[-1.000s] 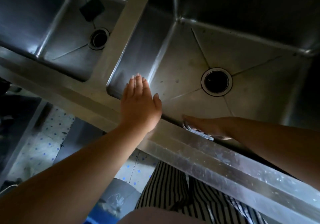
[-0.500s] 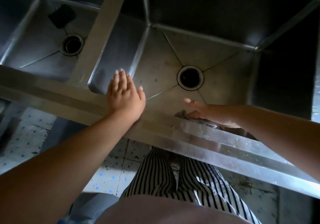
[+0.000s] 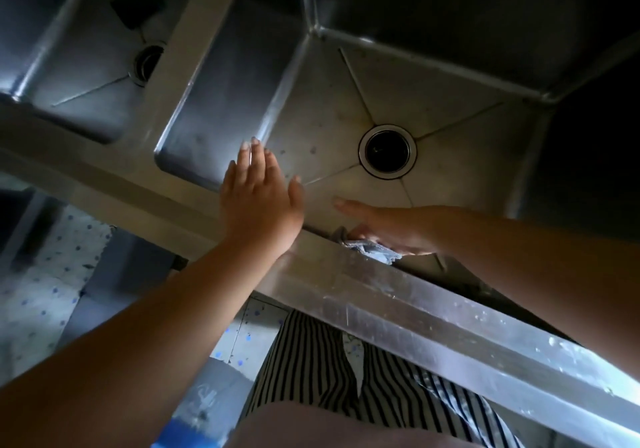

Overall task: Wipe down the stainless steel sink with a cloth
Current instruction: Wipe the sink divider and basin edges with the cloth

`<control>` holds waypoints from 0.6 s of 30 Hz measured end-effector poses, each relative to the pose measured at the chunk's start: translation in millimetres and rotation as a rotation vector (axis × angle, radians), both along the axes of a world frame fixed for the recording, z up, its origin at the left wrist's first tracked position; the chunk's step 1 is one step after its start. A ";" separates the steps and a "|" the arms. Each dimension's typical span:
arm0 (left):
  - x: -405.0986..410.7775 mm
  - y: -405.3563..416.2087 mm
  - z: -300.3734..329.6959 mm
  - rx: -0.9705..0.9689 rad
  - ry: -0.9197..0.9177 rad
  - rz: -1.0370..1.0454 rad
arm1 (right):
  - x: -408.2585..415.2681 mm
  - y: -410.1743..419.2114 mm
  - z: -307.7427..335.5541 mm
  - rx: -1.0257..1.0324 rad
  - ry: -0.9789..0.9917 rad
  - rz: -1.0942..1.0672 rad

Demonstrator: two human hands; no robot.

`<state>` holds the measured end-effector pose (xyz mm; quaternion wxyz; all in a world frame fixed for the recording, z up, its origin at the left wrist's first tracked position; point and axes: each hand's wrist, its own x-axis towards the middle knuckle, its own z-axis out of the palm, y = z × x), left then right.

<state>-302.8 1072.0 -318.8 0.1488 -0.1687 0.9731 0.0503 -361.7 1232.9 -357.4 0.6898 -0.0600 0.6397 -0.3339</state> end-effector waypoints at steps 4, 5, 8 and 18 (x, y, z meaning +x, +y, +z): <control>-2.1 0.6 -1.7 -0.028 0.023 0.007 | 7.9 -14.8 -5.2 -0.011 0.000 0.043; -2.0 0.5 -1.9 -0.025 0.029 0.009 | 9.2 -16.2 -6.7 0.012 0.008 0.016; -1.5 -0.2 -3.8 -0.035 0.041 0.000 | 7.9 -2.9 -7.2 0.064 0.059 0.059; -3.0 2.8 -0.4 -0.045 0.056 0.006 | 1.0 -0.6 -10.5 0.061 -0.009 0.022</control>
